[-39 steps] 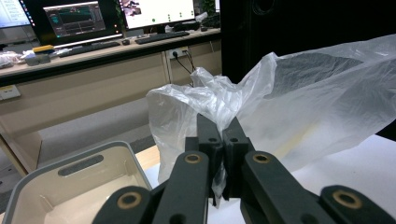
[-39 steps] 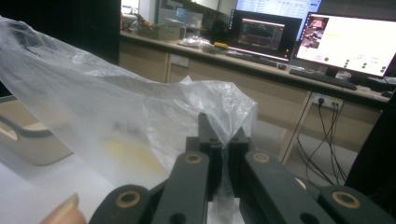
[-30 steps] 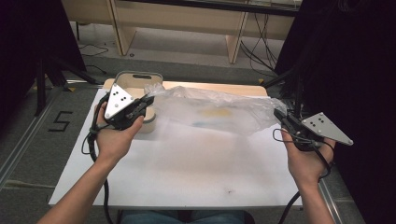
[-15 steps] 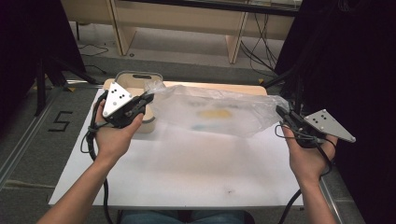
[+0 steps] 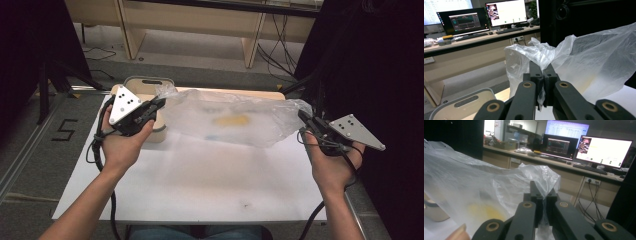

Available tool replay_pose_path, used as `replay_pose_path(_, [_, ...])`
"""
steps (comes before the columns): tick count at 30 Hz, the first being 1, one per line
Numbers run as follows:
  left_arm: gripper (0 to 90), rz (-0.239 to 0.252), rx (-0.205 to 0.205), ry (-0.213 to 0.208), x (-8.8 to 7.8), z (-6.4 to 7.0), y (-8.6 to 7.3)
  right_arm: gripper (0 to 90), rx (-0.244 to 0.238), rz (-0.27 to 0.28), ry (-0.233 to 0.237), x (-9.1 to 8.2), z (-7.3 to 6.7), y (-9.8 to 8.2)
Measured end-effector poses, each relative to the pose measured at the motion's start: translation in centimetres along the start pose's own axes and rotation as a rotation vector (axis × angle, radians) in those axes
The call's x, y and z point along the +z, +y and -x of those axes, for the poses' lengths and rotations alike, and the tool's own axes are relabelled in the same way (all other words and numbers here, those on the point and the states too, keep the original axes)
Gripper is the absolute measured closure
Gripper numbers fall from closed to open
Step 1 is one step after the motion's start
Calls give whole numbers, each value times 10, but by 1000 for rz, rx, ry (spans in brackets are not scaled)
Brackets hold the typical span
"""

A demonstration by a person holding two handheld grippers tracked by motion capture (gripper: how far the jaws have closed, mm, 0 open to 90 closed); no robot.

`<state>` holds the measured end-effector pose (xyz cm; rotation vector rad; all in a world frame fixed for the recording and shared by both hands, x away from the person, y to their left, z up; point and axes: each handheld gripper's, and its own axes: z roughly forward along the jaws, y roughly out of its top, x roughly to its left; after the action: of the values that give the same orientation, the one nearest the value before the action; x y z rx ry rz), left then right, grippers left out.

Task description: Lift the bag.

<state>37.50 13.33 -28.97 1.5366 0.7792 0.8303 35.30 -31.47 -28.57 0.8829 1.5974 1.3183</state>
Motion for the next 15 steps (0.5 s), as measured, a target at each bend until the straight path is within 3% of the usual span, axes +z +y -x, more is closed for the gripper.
replay_pose_path(6, [889, 21, 1, -4, 0, 3, 5, 900, 3, 12, -8, -1, 2, 4])
replay_pose_path(15, [889, 3, -8, 8, 13, 0, 2, 900, 9, 8, -19, 4, 7, 3])
